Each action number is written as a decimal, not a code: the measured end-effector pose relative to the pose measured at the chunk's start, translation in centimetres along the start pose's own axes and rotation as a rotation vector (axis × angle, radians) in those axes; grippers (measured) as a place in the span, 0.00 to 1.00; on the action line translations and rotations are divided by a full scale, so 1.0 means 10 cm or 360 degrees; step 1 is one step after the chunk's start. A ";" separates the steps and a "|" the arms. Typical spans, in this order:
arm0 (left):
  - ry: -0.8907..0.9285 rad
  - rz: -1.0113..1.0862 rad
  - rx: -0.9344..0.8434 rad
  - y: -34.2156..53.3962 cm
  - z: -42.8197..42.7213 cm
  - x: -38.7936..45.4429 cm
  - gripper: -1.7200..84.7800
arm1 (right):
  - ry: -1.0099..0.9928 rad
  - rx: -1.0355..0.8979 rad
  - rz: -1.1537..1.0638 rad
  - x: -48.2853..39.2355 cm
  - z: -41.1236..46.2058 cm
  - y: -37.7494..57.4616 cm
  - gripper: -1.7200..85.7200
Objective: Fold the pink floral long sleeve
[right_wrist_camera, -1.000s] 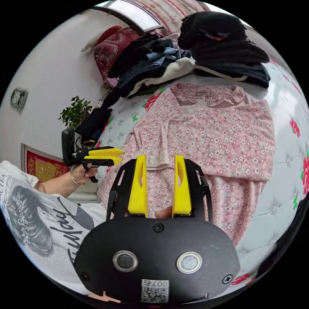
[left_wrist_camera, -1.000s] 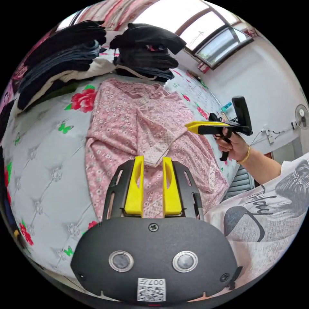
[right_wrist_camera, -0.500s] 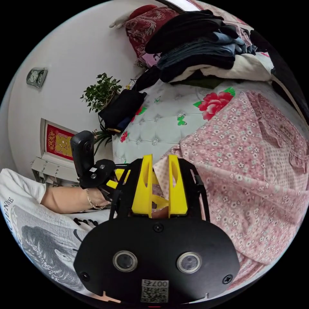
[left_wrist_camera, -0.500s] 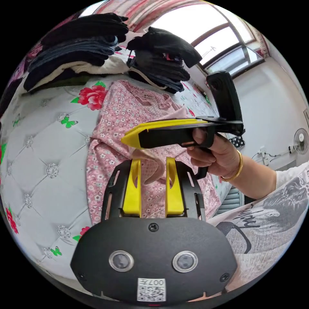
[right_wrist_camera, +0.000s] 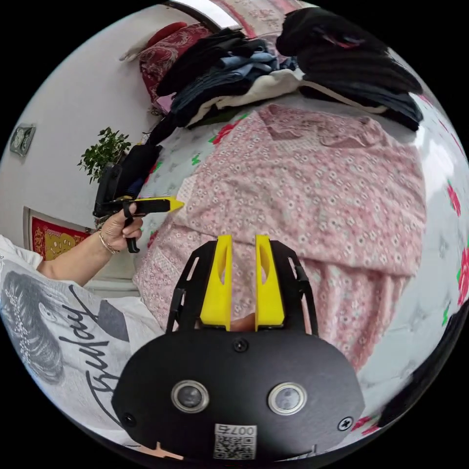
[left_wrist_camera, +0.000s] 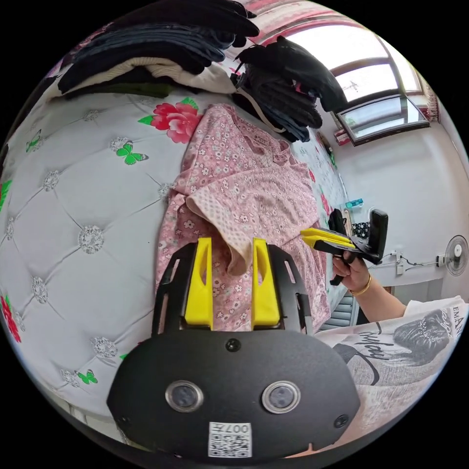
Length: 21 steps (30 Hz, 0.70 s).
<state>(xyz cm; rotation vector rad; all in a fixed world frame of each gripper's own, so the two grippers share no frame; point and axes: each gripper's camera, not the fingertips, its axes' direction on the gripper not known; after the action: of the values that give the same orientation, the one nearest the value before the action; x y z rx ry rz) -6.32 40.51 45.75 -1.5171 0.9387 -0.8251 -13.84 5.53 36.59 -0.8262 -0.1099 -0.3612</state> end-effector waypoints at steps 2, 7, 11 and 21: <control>-0.0077 -0.0017 -0.0072 -0.04 0.08 0.03 0.09 | 0.0060 0.0030 0.0196 0.22 -0.18 0.39 0.09; -0.0058 0.0011 0.0010 -0.02 -0.09 0.23 0.02 | 0.0172 0.0091 0.0444 0.34 -0.56 1.03 0.09; -0.0061 -0.0094 -0.0060 0.13 -0.03 0.23 0.03 | 0.0262 0.0115 0.0571 0.39 -0.78 1.46 0.10; -0.0385 -0.0209 -0.0035 1.03 -0.54 0.32 0.13 | 0.0378 0.0047 0.0767 0.37 -1.31 2.42 0.12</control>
<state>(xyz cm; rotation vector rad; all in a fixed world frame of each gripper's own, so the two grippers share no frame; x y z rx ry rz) -10.98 34.62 36.31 -1.6688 0.6780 -0.7064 -2.34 9.86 11.71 -0.7477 0.3016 -0.0003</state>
